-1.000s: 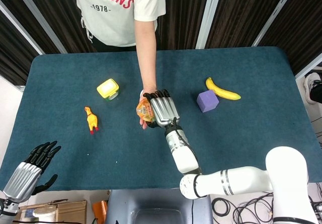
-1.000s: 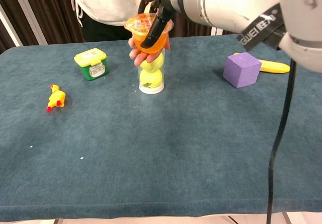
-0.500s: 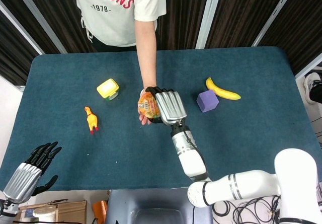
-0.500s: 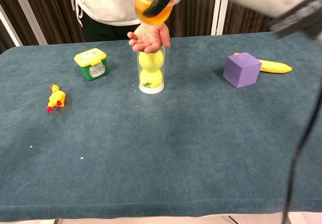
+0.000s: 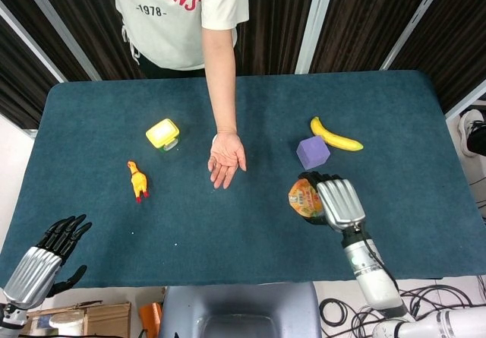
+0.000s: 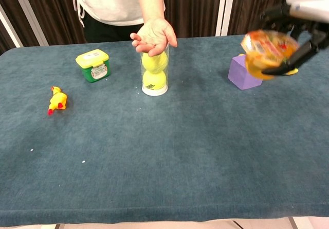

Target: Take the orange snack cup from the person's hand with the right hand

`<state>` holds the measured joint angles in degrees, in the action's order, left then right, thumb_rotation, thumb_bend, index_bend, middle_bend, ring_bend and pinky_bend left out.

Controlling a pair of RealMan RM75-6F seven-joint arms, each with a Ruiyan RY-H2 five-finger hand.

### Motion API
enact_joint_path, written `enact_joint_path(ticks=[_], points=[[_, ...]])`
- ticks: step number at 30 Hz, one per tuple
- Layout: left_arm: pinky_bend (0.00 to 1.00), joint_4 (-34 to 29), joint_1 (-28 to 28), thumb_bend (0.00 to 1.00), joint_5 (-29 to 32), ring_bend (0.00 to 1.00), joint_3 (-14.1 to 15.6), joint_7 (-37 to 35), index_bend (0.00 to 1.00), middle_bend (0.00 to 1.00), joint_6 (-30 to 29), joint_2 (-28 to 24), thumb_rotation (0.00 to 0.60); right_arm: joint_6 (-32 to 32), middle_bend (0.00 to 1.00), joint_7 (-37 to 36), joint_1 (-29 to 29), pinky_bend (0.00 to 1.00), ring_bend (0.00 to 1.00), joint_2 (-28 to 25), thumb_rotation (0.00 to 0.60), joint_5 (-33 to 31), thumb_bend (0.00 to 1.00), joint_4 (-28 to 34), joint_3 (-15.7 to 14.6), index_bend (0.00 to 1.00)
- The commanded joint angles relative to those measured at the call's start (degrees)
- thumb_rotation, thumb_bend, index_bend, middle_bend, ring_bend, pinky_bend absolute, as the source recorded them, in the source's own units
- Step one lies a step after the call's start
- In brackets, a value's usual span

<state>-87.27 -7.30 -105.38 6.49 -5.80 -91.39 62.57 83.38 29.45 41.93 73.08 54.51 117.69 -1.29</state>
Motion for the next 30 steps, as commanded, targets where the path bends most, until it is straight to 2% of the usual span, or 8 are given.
enact_joint_path(ticks=[1, 5, 11, 16, 18, 21, 27, 30], points=[[0.12, 0.1, 0.2, 0.36, -0.1, 0.0, 0.1, 0.0, 0.0, 0.0, -0.2, -0.1, 0.6, -7.6, 0.5, -5.7, -3.4, 0.4, 0.38, 5.9, 0.6, 1.1, 0.16, -12.7, -1.8, 0.4], [0.12, 0.5, 0.2, 0.36, 0.0, 0.0, 0.1, -0.7, 0.0, 0.0, -0.3, -0.1, 0.6, -12.9, 0.42, -5.6, -3.5, 0.35, 0.33, 9.0, 0.6, -0.6, 0.16, -17.9, -1.5, 0.3], [0.12, 0.5, 0.3, 0.36, 0.1, 0.0, 0.1, -1.1, 0.0, 0.0, -0.5, -0.3, 0.6, -16.4, 0.35, -3.2, -3.9, 0.31, 0.27, 10.5, 0.6, -1.7, 0.16, -20.4, -1.4, 0.21], [0.12, 0.7, 0.4, 0.36, -0.2, 0.0, 0.2, -1.0, 0.0, 0.0, -0.7, -0.2, 0.6, -18.6, 0.29, -1.9, -4.5, 0.25, 0.21, 9.2, 0.6, -2.9, 0.16, -19.9, -1.6, 0.12], [0.12, 0.6, 0.3, 0.36, -0.2, 0.0, 0.1, -0.9, 0.0, 0.0, -0.6, -0.2, 0.6, -19.7, 0.22, -1.3, -4.5, 0.21, 0.15, 7.8, 0.6, -3.4, 0.16, -18.9, -1.6, 0.03], [0.12, 0.6, 0.4, 0.36, -0.4, 0.0, 0.2, -0.6, 0.0, 0.0, -0.6, -0.2, 0.6, -19.8, 0.14, -1.2, -5.0, 0.17, 0.09, 5.7, 0.6, -2.4, 0.16, -16.9, -2.0, 0.0], [0.12, 0.5, 0.4, 0.36, -0.3, 0.0, 0.1, -0.1, 0.0, 0.0, -0.5, 0.1, 0.6, -15.3, 0.05, -4.2, -9.1, 0.11, 0.0, -2.4, 0.6, 6.4, 0.15, -8.9, -4.6, 0.0], [0.12, 0.3, 0.6, 0.36, 0.0, 0.0, 0.0, -0.1, 0.0, 0.0, -0.8, -0.1, 0.6, -4.2, 0.03, -5.7, -15.3, 0.09, 0.0, -7.3, 0.6, 17.0, 0.15, -5.7, -6.9, 0.0]])
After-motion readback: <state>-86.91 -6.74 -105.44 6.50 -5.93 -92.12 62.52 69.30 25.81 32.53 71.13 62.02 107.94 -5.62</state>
